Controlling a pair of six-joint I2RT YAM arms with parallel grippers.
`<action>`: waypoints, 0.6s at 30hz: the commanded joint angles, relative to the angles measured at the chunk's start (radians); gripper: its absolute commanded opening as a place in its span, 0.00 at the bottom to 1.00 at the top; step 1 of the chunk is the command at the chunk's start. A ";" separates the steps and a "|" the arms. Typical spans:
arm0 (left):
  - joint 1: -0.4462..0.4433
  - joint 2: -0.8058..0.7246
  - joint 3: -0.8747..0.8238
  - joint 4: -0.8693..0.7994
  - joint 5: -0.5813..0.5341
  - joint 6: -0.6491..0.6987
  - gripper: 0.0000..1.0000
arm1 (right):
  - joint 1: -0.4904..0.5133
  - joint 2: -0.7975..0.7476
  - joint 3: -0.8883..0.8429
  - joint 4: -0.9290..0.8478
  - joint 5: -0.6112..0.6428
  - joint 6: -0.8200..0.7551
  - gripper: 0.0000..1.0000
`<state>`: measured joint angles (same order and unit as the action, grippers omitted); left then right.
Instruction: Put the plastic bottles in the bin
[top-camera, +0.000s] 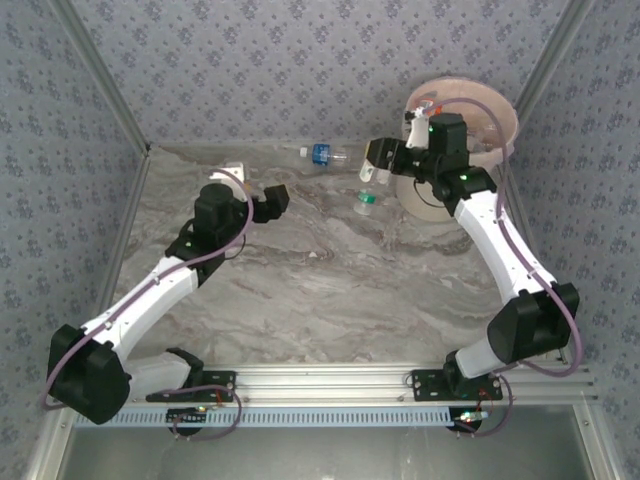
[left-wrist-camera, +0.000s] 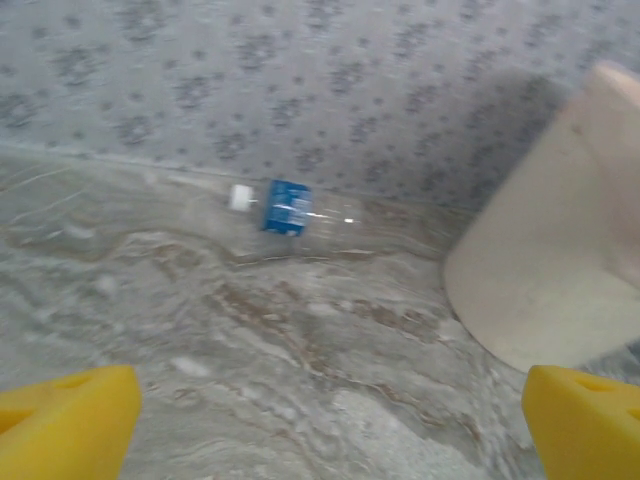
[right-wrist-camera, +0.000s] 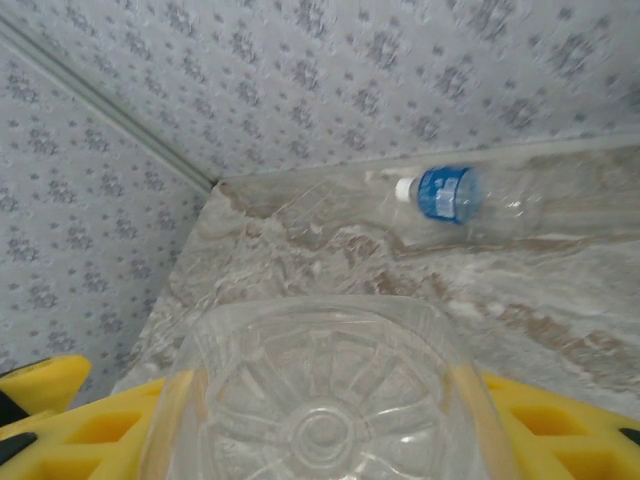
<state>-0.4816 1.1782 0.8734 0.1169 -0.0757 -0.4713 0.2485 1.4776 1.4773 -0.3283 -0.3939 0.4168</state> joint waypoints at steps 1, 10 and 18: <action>0.034 -0.029 -0.022 -0.058 -0.098 -0.103 0.98 | -0.025 -0.063 0.072 -0.076 0.078 -0.086 0.46; 0.115 -0.039 -0.040 -0.138 -0.129 -0.183 0.98 | -0.148 -0.093 0.176 -0.088 0.194 -0.153 0.45; 0.127 -0.049 -0.052 -0.159 -0.134 -0.179 0.98 | -0.330 -0.017 0.242 0.079 0.090 -0.016 0.45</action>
<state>-0.3599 1.1587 0.8295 -0.0280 -0.1886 -0.6418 -0.0467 1.4284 1.6592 -0.3283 -0.2771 0.3508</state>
